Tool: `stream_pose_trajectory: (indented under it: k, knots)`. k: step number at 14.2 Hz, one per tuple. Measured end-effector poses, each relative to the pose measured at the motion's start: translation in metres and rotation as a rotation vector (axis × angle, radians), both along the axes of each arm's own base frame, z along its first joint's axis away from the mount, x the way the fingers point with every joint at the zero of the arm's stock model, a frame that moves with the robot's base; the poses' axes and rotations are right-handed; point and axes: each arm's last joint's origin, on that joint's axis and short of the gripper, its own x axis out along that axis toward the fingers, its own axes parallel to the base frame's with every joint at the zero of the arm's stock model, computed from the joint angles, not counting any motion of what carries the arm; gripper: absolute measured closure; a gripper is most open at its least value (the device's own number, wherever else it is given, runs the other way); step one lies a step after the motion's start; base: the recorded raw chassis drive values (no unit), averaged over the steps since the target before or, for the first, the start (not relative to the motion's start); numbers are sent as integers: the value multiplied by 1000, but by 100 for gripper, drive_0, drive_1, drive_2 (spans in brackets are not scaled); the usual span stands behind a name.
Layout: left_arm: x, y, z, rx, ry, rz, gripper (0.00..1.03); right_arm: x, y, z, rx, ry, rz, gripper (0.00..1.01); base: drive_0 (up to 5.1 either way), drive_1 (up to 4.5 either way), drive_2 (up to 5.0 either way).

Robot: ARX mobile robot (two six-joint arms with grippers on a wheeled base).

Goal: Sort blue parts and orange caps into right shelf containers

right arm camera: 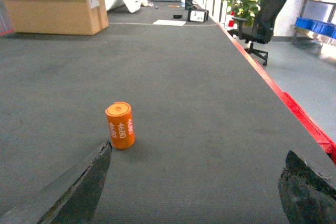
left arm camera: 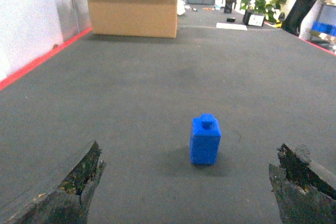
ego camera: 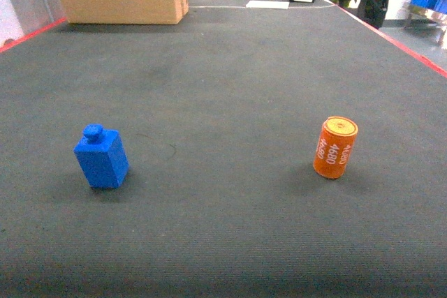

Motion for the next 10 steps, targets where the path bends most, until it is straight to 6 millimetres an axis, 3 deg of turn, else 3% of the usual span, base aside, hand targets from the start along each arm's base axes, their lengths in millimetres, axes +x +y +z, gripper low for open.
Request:
stream_pose_trajectory:
  k: [10]
  knots:
    - [0,0,-1,1,13,-1,5,0,0,-1,0,10,0,3,0,0,0]
